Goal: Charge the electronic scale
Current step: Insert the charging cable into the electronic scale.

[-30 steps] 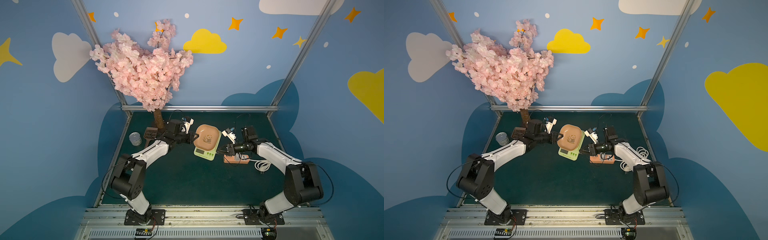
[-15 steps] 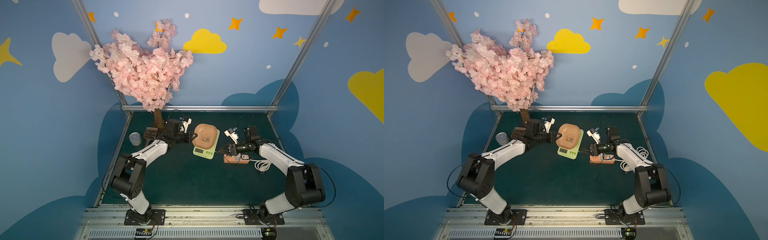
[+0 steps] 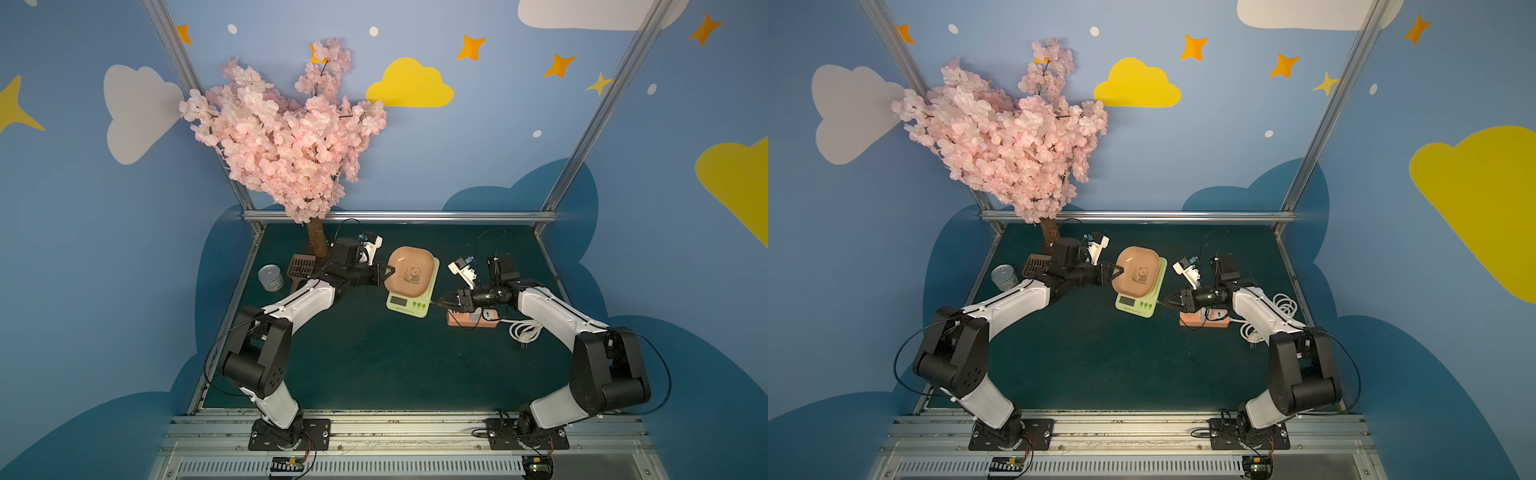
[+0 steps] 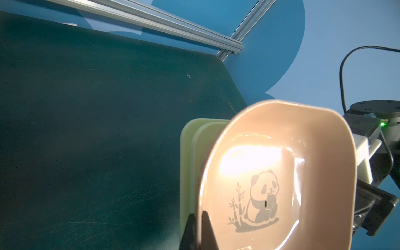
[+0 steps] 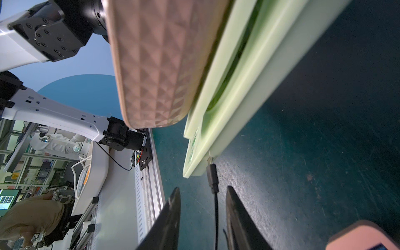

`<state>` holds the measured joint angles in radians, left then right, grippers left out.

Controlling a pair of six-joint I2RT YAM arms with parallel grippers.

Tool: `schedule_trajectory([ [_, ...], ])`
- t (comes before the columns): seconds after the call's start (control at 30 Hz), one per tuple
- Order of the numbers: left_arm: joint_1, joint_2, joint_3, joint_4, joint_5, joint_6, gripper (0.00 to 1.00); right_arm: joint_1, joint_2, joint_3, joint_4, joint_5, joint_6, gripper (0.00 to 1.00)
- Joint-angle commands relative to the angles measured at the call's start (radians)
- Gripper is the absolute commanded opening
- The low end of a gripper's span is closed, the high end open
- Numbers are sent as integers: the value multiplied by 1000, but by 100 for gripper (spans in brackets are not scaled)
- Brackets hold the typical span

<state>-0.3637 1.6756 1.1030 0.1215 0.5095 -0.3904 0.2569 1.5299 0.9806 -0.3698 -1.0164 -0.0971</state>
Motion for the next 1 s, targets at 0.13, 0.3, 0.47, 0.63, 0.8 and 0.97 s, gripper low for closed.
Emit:
schedule_trajectory([
  [0.13, 6, -8, 29, 70, 47, -21, 3, -2, 29, -3, -18, -35, -21, 31],
  [0.3, 6, -8, 29, 75, 54, -26, 3, 0, 35, -1, -13, -42, -19, 28],
  [0.47, 5, -9, 29, 76, 49, -29, 3, 4, 41, 1, -6, -53, -16, 20],
  [0.63, 7, -10, 32, 76, 44, -33, 3, 6, 48, 4, 1, -61, -15, 16],
  [0.8, 6, -10, 35, 79, 49, -39, 3, 8, 50, 3, 21, -72, 0, 9],
  [0.97, 6, -8, 32, 84, 50, -40, 3, 10, 55, 3, 59, -86, 32, 5],
])
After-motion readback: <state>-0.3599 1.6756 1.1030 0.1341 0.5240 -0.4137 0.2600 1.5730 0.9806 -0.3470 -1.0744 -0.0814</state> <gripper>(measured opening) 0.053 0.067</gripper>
